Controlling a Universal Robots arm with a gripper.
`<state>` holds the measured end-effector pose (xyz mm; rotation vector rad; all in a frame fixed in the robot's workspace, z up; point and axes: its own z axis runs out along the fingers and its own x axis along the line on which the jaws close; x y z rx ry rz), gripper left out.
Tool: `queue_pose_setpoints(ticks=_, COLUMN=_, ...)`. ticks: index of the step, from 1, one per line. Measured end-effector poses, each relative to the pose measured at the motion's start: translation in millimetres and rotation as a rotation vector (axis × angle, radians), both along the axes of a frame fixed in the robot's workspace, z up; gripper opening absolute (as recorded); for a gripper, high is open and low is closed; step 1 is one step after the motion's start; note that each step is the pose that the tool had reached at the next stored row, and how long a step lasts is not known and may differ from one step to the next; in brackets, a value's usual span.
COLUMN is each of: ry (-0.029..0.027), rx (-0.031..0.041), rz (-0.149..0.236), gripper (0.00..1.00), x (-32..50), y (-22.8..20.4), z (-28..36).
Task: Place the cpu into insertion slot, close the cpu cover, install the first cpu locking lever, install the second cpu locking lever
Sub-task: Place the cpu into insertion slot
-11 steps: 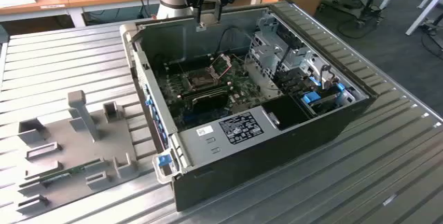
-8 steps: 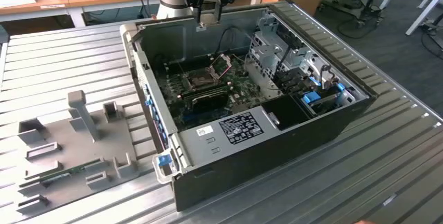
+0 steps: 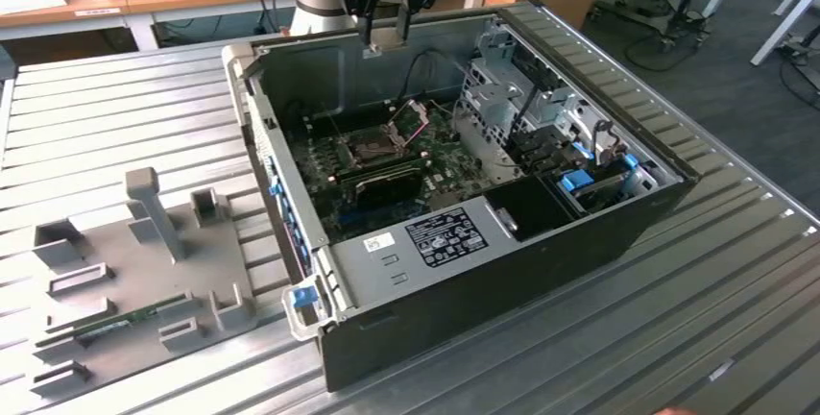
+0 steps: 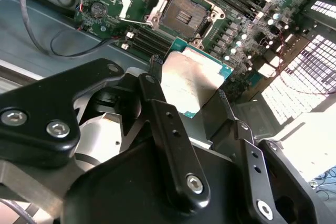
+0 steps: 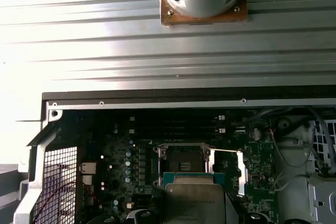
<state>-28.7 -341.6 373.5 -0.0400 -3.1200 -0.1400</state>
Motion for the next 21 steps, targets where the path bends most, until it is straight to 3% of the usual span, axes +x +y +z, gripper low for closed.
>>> queue_pose_setpoints(ticks=21, ry=-0.0001, rx=0.0000, rz=0.000, gripper=0.54, x=0.0, y=0.0, z=-4.6)
